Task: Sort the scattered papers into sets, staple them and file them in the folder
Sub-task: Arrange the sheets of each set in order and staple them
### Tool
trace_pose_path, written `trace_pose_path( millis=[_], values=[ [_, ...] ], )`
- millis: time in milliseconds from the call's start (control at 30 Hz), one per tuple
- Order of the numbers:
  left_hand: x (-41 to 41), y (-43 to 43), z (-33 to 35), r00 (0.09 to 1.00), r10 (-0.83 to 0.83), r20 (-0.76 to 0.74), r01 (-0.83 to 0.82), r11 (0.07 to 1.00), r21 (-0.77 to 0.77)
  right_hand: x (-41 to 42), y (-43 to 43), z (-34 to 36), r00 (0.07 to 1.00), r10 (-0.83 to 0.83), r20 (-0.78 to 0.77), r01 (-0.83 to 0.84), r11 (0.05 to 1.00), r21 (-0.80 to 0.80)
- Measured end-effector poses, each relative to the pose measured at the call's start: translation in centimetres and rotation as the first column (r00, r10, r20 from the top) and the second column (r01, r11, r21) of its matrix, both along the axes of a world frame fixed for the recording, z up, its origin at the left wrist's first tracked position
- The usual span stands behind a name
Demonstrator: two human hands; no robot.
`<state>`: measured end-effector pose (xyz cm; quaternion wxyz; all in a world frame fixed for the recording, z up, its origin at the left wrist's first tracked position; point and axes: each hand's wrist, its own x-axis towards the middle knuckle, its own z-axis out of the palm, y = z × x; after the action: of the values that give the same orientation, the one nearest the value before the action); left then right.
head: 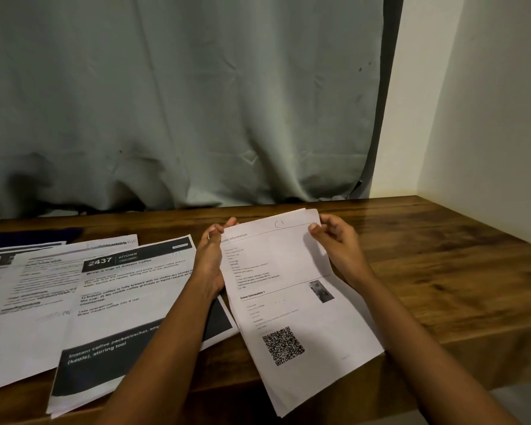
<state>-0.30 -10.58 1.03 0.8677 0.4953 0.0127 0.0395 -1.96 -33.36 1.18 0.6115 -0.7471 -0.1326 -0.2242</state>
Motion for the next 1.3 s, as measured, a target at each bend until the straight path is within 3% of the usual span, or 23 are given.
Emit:
trace_pose_path(
  millis=[167,333,600,833,967,1167,1300],
  values=[
    [-0.2,-0.1,0.2,1.0,-0.001,0.011,0.001,1.0,-0.001,2.6,0.5,1.6,0.978,-0.192,-0.086,0.191,0.981,-0.024],
    [-0.2,-0.2,0.3,0.999,-0.037,0.017,0.037,0.998,-0.045,4.3,1.5,2.3,0.933,-0.26,-0.249,0.281,0.959,0.048],
    [-0.5,-0.4,0.9,0.997,-0.054,0.06,0.06,0.993,-0.102,4.7,2.4,2.6,0.929,-0.189,-0.319,0.279,0.922,0.268],
    [-0.4,-0.5,0.9,0.997,-0.049,0.06,0.059,0.982,-0.18,4.9,2.3,2.7,0.922,-0.125,-0.367,0.254,0.909,0.33],
    [-0.5,-0.4,0.8,0.998,-0.044,0.044,0.051,0.985,-0.165,4.3,2.4,3.1,0.947,-0.07,-0.313,0.176,0.93,0.324],
    [-0.4,-0.4,0.9,0.996,-0.071,0.051,0.081,0.969,-0.234,5.0,2.9,3.0,0.951,-0.183,-0.25,0.243,0.941,0.237],
    [-0.4,-0.4,0.9,0.995,-0.08,0.054,0.091,0.966,-0.241,5.4,3.2,2.5,0.949,-0.304,-0.08,0.307,0.952,0.023]
  ],
)
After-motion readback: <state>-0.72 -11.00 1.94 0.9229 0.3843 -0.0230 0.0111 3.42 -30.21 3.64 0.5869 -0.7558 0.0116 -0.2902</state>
